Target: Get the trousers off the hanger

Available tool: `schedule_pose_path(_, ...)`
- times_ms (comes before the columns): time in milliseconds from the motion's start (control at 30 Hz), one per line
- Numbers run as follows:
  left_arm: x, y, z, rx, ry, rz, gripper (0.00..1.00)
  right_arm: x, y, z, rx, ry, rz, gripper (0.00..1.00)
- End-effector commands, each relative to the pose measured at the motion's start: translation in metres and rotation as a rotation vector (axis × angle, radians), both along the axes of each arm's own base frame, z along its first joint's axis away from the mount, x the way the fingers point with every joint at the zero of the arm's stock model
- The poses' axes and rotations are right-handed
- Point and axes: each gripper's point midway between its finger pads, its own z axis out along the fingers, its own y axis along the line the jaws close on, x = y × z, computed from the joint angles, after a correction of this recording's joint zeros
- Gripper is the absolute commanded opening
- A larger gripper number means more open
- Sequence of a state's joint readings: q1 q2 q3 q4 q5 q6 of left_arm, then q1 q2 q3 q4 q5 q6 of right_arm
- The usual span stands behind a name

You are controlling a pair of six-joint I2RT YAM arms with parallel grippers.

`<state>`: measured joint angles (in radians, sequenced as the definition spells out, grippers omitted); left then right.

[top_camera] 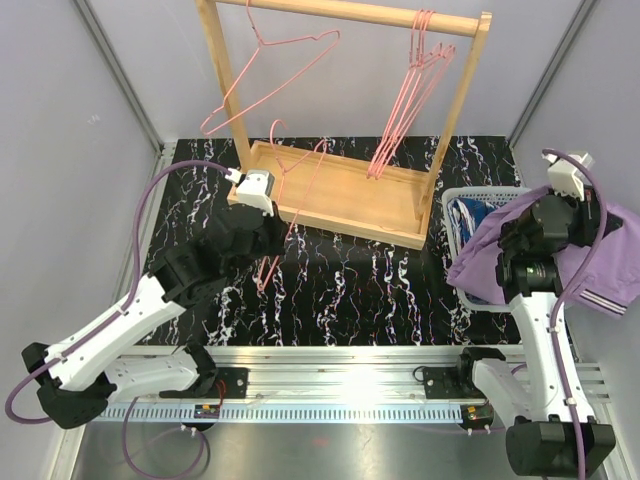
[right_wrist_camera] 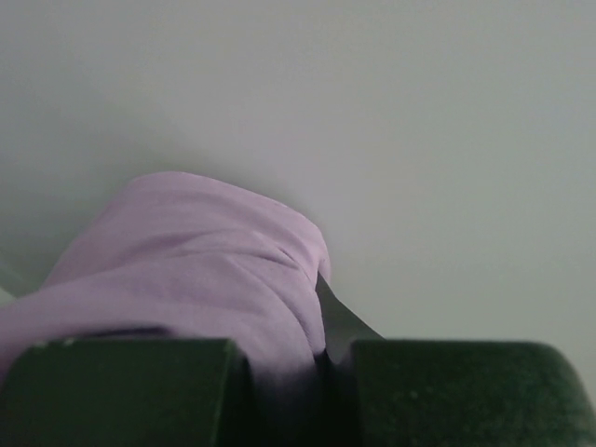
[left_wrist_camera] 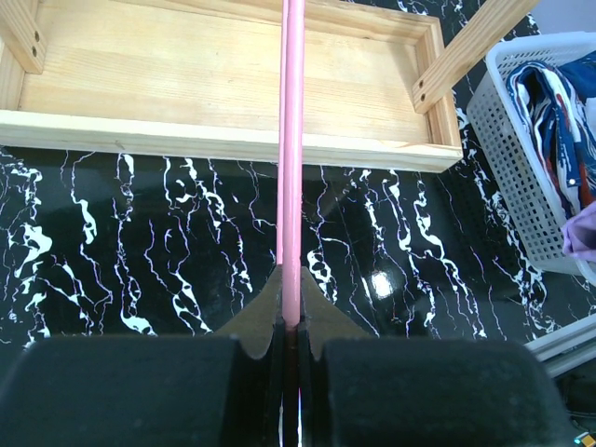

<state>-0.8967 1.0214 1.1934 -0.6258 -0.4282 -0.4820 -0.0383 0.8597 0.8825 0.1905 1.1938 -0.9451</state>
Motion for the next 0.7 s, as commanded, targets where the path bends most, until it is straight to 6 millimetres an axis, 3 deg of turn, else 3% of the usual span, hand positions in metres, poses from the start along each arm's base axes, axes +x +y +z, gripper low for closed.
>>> schedule_pose_path(0,0.002,-0.005,0.023,-0.063,-0.066,-0.027,0.0,-0.02,0.0,0.068,-0.097,-0.136,0.003,0.0)
schedule_pose_path(133,0.001,-0.003,0.021,-0.052,-0.064,-0.027,0.0,-0.036,0.001,0.102,-0.192,-0.149,-0.009,0.0)
schedule_pose_path(300,-0.002,-0.002,0.023,-0.059,-0.067,-0.036,0.0,-0.036,0.004,0.113,-0.23,-0.121,0.029,0.0)
schedule_pose_path(400,-0.002,0.002,0.025,-0.057,-0.075,-0.026,0.0,-0.022,0.006,0.096,-0.25,-0.049,0.055,0.0)
schedule_pose_path(533,-0.004,0.003,0.025,-0.057,-0.076,-0.03,0.0,0.003,0.006,0.052,-0.215,0.042,0.087,0.0)
schedule_pose_path(667,-0.004,0.002,0.022,-0.05,-0.069,-0.036,0.0,0.027,0.006,0.022,-0.173,0.085,0.108,0.0)
